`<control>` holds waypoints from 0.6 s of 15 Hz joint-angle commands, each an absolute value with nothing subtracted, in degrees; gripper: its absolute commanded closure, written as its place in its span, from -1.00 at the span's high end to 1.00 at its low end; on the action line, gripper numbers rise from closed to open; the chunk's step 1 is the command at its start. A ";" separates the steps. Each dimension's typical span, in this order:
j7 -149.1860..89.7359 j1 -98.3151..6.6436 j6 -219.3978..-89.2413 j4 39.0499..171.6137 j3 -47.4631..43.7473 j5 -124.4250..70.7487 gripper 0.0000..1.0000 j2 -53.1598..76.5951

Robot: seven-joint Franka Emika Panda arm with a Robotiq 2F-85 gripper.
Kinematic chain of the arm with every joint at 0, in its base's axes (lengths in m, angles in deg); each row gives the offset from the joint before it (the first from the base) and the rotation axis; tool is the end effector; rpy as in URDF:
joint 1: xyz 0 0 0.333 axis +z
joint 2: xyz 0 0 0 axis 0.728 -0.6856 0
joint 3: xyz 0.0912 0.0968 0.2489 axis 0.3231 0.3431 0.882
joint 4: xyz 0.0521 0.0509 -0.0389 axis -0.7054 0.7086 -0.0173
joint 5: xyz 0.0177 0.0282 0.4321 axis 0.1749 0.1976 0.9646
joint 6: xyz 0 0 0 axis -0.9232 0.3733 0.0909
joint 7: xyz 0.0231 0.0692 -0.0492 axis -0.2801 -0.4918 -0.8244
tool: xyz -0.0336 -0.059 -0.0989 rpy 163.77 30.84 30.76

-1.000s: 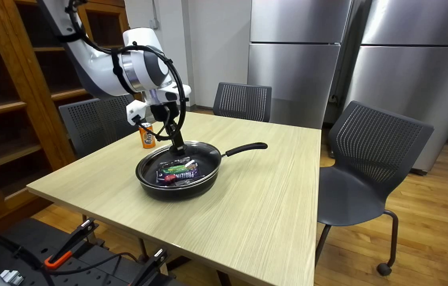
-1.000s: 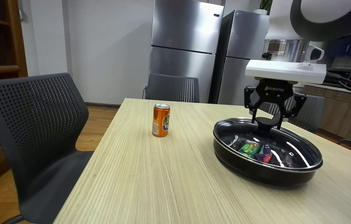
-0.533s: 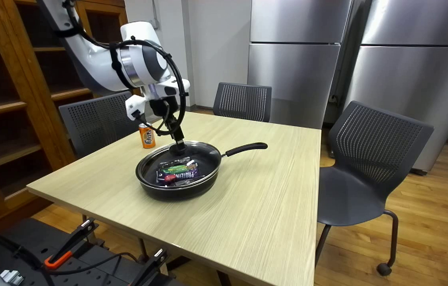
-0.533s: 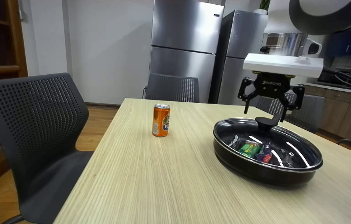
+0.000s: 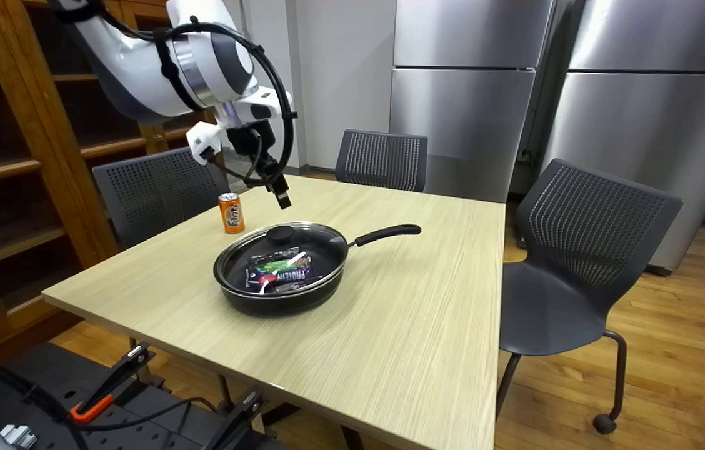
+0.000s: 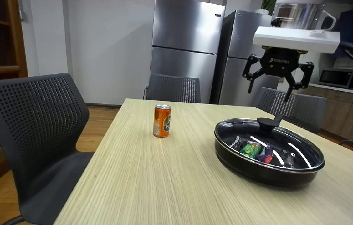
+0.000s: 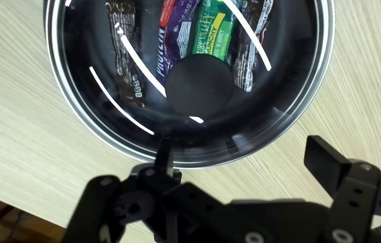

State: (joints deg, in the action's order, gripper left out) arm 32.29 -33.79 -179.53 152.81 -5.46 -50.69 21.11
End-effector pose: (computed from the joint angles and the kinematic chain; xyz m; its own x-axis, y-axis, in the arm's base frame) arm 0.5224 0.0660 0.1916 0.7581 -0.5776 0.3029 -0.5941 -0.8031 -0.0446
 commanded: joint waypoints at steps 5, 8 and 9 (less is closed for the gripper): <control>42.44 -33.72 -179.30 160.80 -5.73 -64.24 1.00 35.07; 47.22 -34.19 -178.30 163.39 -4.64 -70.35 1.00 40.01; 48.73 -34.28 -178.14 164.34 -4.27 -72.15 1.00 41.64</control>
State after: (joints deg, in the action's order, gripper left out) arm 43.53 -33.79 -179.59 160.11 -5.72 -66.95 34.72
